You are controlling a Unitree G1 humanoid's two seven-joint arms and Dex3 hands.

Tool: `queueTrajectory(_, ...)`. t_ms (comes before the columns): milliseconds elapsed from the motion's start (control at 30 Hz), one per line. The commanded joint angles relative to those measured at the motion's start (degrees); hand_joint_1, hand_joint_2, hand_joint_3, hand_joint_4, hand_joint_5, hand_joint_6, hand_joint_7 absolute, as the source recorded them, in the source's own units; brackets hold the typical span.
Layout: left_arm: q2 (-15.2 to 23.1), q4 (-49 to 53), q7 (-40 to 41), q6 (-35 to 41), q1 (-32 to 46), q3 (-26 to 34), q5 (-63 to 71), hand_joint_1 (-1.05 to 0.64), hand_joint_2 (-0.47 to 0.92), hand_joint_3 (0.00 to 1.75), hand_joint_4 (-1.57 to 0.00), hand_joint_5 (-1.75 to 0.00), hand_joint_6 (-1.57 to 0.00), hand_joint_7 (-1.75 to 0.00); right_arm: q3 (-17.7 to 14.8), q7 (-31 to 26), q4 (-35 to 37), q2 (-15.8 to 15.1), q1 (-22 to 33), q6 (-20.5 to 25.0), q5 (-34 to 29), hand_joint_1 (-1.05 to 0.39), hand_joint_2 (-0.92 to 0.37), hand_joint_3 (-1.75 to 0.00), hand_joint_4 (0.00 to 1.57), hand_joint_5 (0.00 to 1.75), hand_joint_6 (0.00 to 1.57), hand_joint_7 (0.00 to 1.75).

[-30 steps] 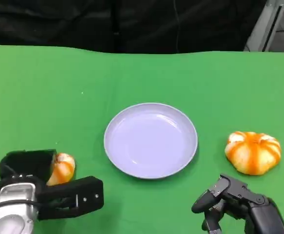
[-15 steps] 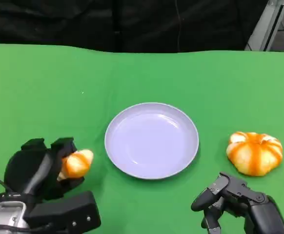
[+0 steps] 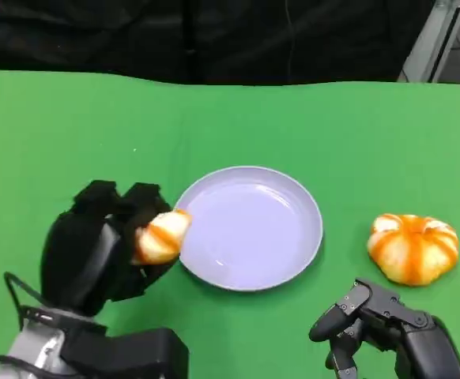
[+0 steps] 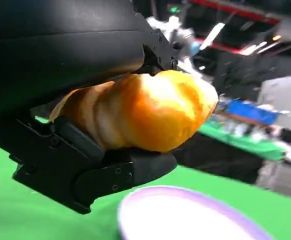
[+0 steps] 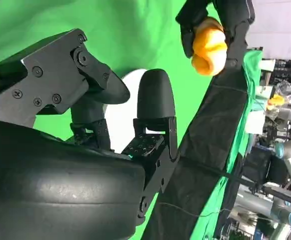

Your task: Grasp the bread from the table and place it into the plate.

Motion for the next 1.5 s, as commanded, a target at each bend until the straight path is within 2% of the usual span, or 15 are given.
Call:
queueTrajectory(33,0.7,1.2,1.6,-0.7,-0.6,0.4,0.3,-0.15,0.43,1.19,-0.9,-1.75,-0.65,-1.75,-0.4,-0.4,-0.3,-0.2,0.1,0.4,-0.2,-0.03,-0.51,-1.16,0.64,1.6,0.73,1.27)
queueTrajectory(200,0.7,1.4,1.7,-0.9,-0.7,0.4,0.4,-0.15,0.43,1.2,-0.9,-1.75,-0.65,-1.75,-0.3,-0.5,-0.3,-0.2,0.1,0.4,-0.2,-0.03,-0.52,-1.16,0.64,1.6,0.73,1.27)
queueTrajectory(300,-5.9,1.6,-4.5,0.3,-8.1,-4.9,0.8,-0.19,0.41,1.2,-0.89,-1.75,-0.67,-1.72,0.1,-0.5,-0.1,0.0,0.0,0.4,-0.2,0.0,-0.51,-1.18,0.64,1.61,0.72,1.27)
queueTrajectory(367,-7.6,2.0,-5.6,0.8,-9.6,-6.2,0.7,-0.21,0.4,1.19,-0.89,-1.75,-0.68,-1.72,0.4,-0.6,-0.2,0.0,0.0,0.4,-0.4,0.0,-0.5,-1.2,0.64,1.62,0.72,1.28)
queueTrajectory(533,-9.2,1.9,-7.4,1.7,-10.0,-7.5,0.4,-0.22,0.41,1.23,-0.9,-1.75,-0.68,-1.74,0.8,-1.1,-0.5,0.0,0.3,0.4,-1.3,-0.01,-0.5,-1.2,0.64,1.62,0.72,1.28)
queueTrajectory(733,-9.3,1.6,-7.7,2.4,-10.0,-7.8,0.4,-0.22,0.4,1.24,-0.91,-1.75,-0.68,-1.74,0.8,-1.2,-0.5,-0.1,0.3,0.4,-1.4,-0.01,-0.51,-1.19,0.65,1.61,0.72,1.27)
queueTrajectory(933,-10.7,3.6,-12.6,5.2,-12.6,-10.2,1.2,-0.21,0.45,1.1,-0.86,-1.75,-0.65,-1.75,0.7,-1.0,-0.9,-0.1,0.5,0.5,-1.0,-0.01,-0.51,-1.18,0.65,1.6,0.73,1.27)
queueTrajectory(1233,-11.1,7.2,-14.4,7.9,-16.5,-11.3,2.5,-0.21,0.47,1.05,-0.84,-1.75,-0.65,-1.75,1.0,-1.3,-1.1,0.1,0.7,0.6,-1.3,-0.01,-0.5,-1.2,0.65,1.6,0.73,1.28)
queueTrajectory(1333,-11.1,8.8,-14.4,8.6,-17.6,-12.1,3.1,-0.21,0.49,0.98,-0.83,-1.75,-0.65,-1.75,1.0,-1.2,-1.3,0.1,0.8,0.7,-1.3,-0.01,-0.49,-1.21,0.65,1.6,0.72,1.28)
queueTrajectory(1400,-11.3,10.2,-14.2,9.0,-18.4,-12.7,3.5,-0.22,0.55,0.8,-0.84,-1.75,-0.64,-1.75,1.1,-1.1,-1.4,0.0,0.8,0.8,-1.2,-0.01,-0.5,-1.2,0.65,1.6,0.72,1.28)
queueTrajectory(1500,-11.3,10.8,-13.9,9.1,-18.8,-13.0,3.5,-0.22,0.57,0.74,-0.84,-1.75,-0.64,-1.75,1.1,-1.1,-1.5,0.0,0.8,0.9,-1.2,-0.02,-0.5,-1.19,0.65,1.6,0.72,1.28)
